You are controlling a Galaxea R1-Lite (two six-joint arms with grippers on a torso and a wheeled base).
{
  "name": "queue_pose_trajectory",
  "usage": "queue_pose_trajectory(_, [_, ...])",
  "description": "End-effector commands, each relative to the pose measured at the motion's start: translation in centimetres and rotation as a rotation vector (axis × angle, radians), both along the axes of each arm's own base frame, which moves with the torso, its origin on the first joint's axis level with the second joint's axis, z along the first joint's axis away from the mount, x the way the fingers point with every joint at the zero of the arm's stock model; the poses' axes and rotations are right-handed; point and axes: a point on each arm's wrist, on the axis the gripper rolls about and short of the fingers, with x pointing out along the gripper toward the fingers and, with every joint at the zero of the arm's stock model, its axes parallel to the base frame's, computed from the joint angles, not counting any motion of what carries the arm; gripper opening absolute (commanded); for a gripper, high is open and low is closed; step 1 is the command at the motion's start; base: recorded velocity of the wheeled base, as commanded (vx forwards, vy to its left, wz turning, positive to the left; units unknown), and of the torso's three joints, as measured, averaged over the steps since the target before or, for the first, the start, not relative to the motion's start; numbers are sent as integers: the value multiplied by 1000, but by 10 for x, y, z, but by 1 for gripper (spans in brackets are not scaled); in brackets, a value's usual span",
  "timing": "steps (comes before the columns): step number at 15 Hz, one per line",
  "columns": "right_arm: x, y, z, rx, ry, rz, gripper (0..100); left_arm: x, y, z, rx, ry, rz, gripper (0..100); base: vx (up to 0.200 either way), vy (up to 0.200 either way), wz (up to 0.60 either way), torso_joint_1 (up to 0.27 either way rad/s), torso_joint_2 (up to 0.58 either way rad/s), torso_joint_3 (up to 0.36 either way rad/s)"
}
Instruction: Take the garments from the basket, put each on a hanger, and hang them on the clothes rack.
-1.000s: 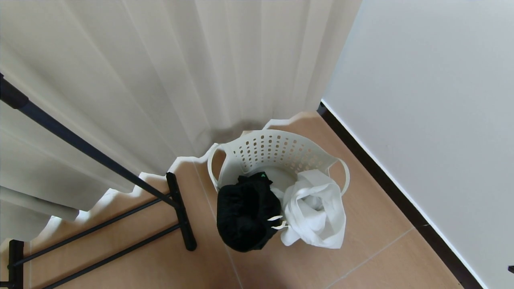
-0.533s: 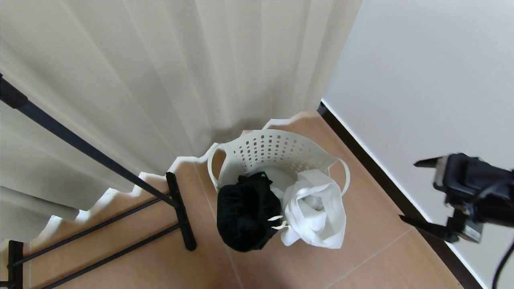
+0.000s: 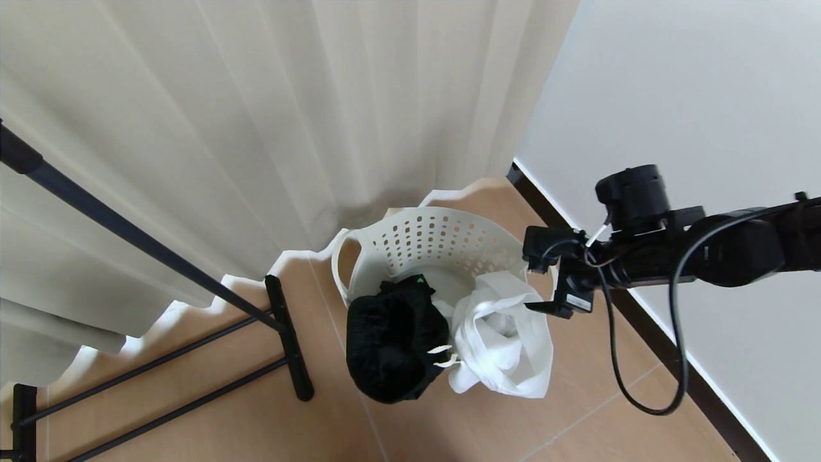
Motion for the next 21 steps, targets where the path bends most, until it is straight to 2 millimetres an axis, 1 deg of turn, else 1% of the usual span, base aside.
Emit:
queue_pose_trajectory(1, [29,15,-42,-17,81,8,100,0,0,0,-1,0,0,100,0,0,0,0,0,0])
queue_pose_trajectory(2, [37,18,-51,-11,97,-3,100,0,0,0,-1,0,0,100,0,0,0,0,0,0])
queue_pose_trajectory(3, [42,20,-55,-11,101,-6,100,0,0,0,-1,0,0,100,0,0,0,0,0,0])
queue_pose_trajectory(6, [50,22,-63,-8,107,-12,100,0,0,0,-1,0,0,100,0,0,0,0,0,0])
queue_pose_trajectory(11, [67,25,-87,-20,136,-23,100,0,0,0,-1,0,0,100,0,0,0,0,0,0])
queue_pose_trajectory(16, [81,27,-100,-7,126,-50,100,0,0,0,-1,0,0,100,0,0,0,0,0,0])
queue_pose_trajectory(18, [81,27,-101,-4,122,-48,100,0,0,0,-1,0,0,100,0,0,0,0,0,0])
queue_pose_trajectory(21, [87,28,-108,1,130,-56,100,0,0,0,-1,0,0,100,0,0,0,0,0,0])
